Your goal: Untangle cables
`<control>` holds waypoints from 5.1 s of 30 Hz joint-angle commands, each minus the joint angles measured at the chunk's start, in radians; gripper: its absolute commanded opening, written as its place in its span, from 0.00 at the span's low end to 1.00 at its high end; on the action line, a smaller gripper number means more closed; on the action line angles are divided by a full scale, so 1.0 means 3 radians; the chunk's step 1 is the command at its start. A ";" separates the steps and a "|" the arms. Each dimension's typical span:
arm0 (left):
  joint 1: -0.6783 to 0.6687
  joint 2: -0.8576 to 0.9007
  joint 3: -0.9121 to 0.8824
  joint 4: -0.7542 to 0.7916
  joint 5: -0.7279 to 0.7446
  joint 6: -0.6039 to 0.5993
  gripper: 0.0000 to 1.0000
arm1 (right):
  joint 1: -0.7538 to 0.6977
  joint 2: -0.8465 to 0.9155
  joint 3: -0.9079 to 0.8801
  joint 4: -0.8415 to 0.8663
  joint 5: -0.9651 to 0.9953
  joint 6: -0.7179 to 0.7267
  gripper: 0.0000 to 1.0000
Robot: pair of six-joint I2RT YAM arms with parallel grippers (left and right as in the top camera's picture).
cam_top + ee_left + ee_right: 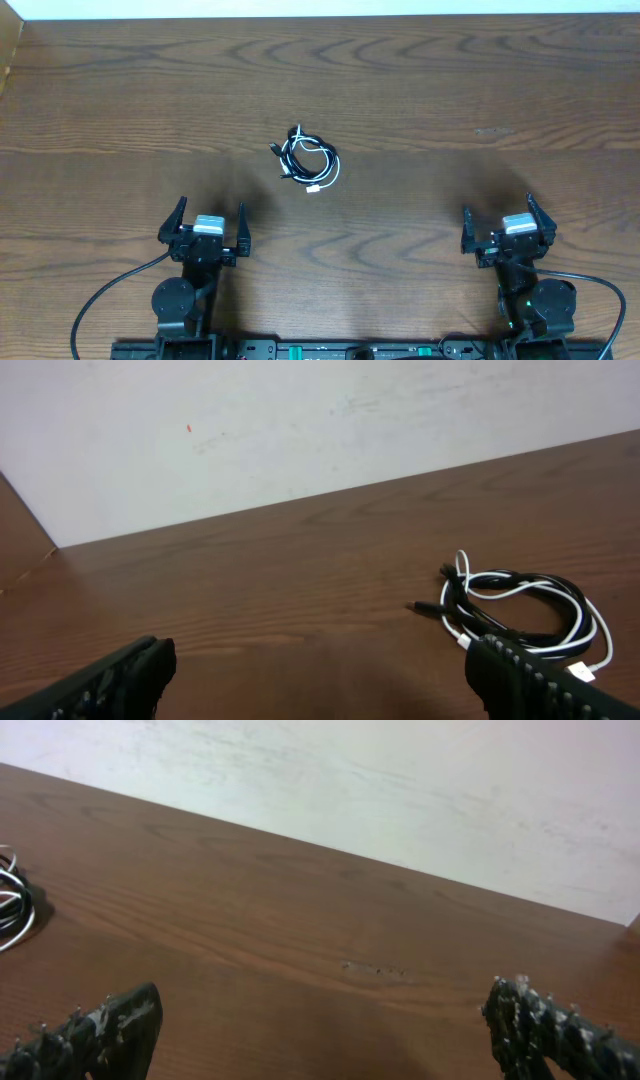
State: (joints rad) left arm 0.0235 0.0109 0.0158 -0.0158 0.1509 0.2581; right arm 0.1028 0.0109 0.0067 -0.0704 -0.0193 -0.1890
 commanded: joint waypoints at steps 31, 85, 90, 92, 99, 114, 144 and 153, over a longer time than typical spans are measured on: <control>-0.0008 -0.0019 -0.0039 -0.0140 0.0043 -0.0053 0.98 | -0.0019 -0.0014 -0.0004 -0.0013 -0.0009 -0.0023 0.99; -0.0357 0.6140 0.5697 -0.3353 0.1305 0.0637 0.98 | -0.0003 0.4374 0.3808 -0.1859 -0.1815 -0.0183 0.99; -0.0448 0.6563 0.5873 -0.3394 0.1305 0.0890 0.97 | -0.0003 0.4381 0.3808 -0.1862 -0.1792 -0.0167 0.99; -0.0448 0.6661 0.5873 -0.3381 0.1310 0.0885 0.98 | -0.0003 0.4381 0.3808 -0.1892 -0.1841 -0.0078 0.99; -0.0448 0.6938 0.5873 -0.3300 0.1358 0.0885 0.98 | -0.0003 0.4381 0.3808 -0.1915 -0.1854 0.0217 0.99; -0.0535 0.7132 0.5786 -0.2880 0.0927 0.0505 0.71 | -0.0001 0.4387 0.3807 -0.1928 -0.1853 0.0217 0.98; -0.0535 0.7721 0.5632 -0.2721 0.0764 0.0318 0.08 | 0.0000 0.4387 0.3807 -0.1921 -0.1775 0.0216 0.99; -0.0459 0.7369 0.5909 -0.2995 0.0764 0.0317 0.08 | 0.0033 0.4387 0.3807 -0.1709 -0.1778 0.0593 0.97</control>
State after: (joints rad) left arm -0.1337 2.2868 1.7550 -0.8894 0.4042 0.3443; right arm 0.0982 1.3281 1.1267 -0.6086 -0.5495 -0.1024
